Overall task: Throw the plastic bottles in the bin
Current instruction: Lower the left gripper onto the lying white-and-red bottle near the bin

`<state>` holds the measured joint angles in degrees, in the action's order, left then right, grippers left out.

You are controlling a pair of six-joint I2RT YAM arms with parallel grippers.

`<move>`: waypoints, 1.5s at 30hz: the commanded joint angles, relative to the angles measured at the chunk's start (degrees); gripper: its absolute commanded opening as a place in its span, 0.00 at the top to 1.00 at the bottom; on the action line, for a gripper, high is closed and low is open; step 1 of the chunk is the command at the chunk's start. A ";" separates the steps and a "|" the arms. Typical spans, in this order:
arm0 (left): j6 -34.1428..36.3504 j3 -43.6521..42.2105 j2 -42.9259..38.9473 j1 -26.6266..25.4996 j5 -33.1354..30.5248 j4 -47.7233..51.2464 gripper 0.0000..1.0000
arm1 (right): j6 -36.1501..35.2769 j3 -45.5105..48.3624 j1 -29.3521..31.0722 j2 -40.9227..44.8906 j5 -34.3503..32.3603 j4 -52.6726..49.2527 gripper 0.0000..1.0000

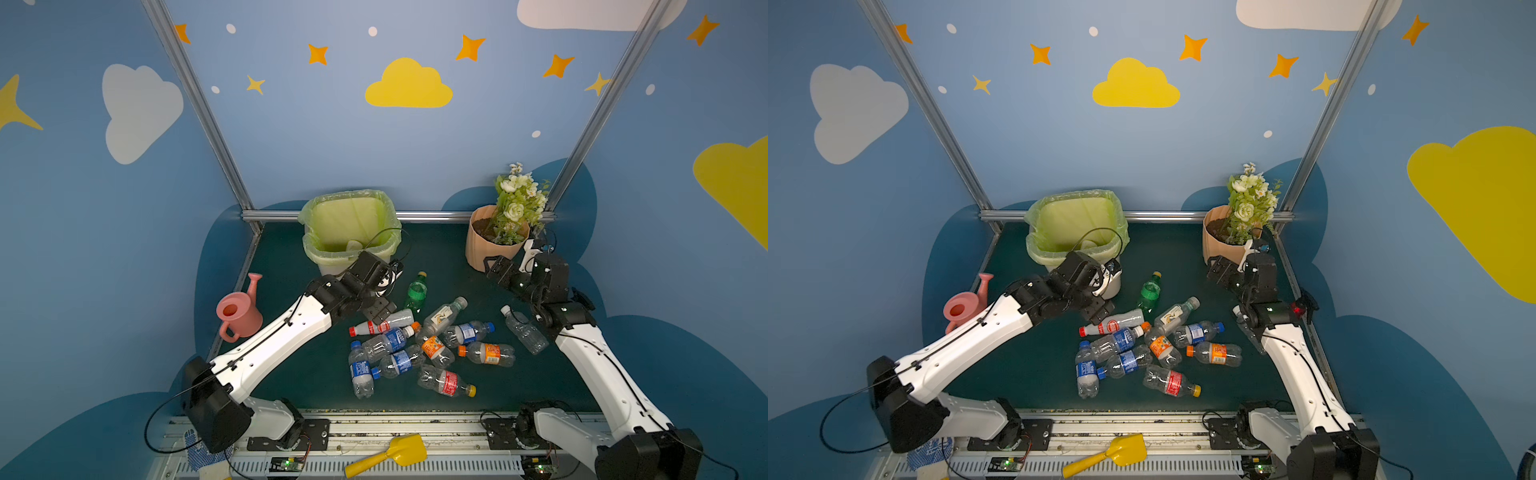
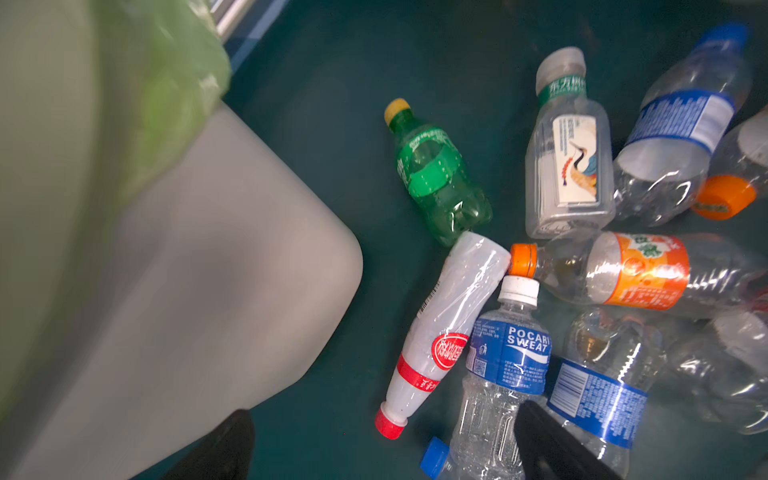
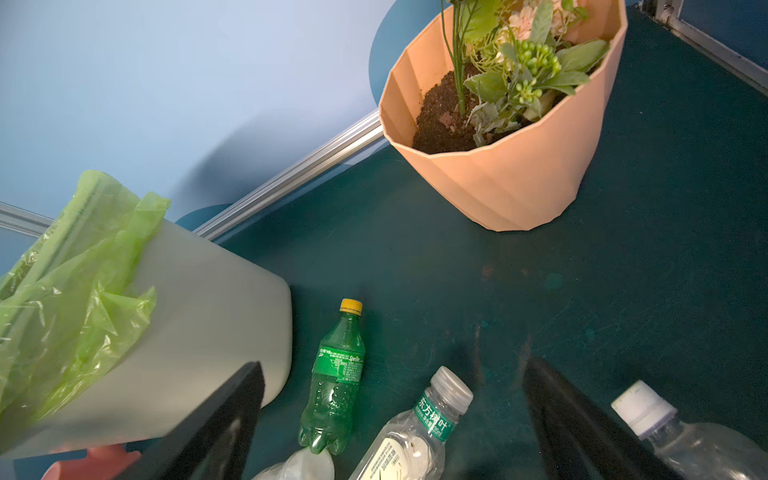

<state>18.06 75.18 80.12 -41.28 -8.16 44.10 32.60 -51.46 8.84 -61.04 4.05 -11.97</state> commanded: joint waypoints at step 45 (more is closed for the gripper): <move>8.40 6.57 29.71 2.93 6.24 4.03 0.25 | 1.96 3.90 -5.10 2.50 2.10 -0.19 0.03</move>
<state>25.63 80.82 109.08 -38.89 -3.70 48.34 34.33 -48.18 4.03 -59.90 5.65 -12.29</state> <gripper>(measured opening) 0.754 0.967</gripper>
